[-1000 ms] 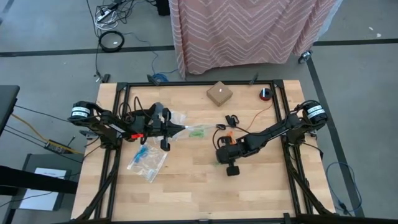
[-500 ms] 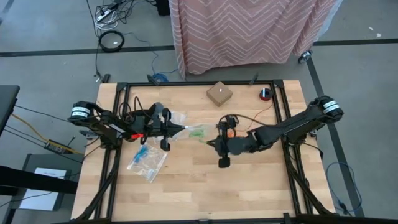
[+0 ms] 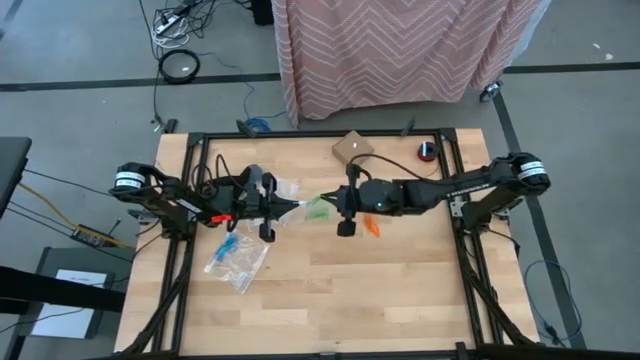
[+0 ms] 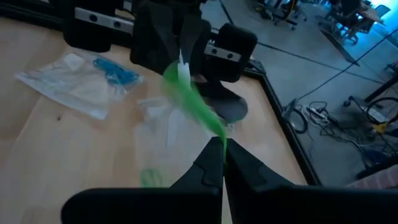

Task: Sort rubber bands
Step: Put the green rubber band into the transparent zip bag

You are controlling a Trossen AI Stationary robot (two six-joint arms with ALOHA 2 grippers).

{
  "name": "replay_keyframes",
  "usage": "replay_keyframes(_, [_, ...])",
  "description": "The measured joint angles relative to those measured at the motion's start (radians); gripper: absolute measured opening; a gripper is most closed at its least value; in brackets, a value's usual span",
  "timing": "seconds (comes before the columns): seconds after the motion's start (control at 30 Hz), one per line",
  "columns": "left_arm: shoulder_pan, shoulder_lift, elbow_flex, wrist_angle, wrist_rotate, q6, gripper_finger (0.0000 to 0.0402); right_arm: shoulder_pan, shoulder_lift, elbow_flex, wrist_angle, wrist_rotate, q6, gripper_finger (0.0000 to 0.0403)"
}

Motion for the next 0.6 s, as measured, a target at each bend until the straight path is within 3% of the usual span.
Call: replay_keyframes(0.6, [0.000, 0.000, 0.000, 0.000, 0.000, 0.008, 0.0001, 0.017, 0.001, 0.000, -0.141, -0.019, 0.085, 0.0000])
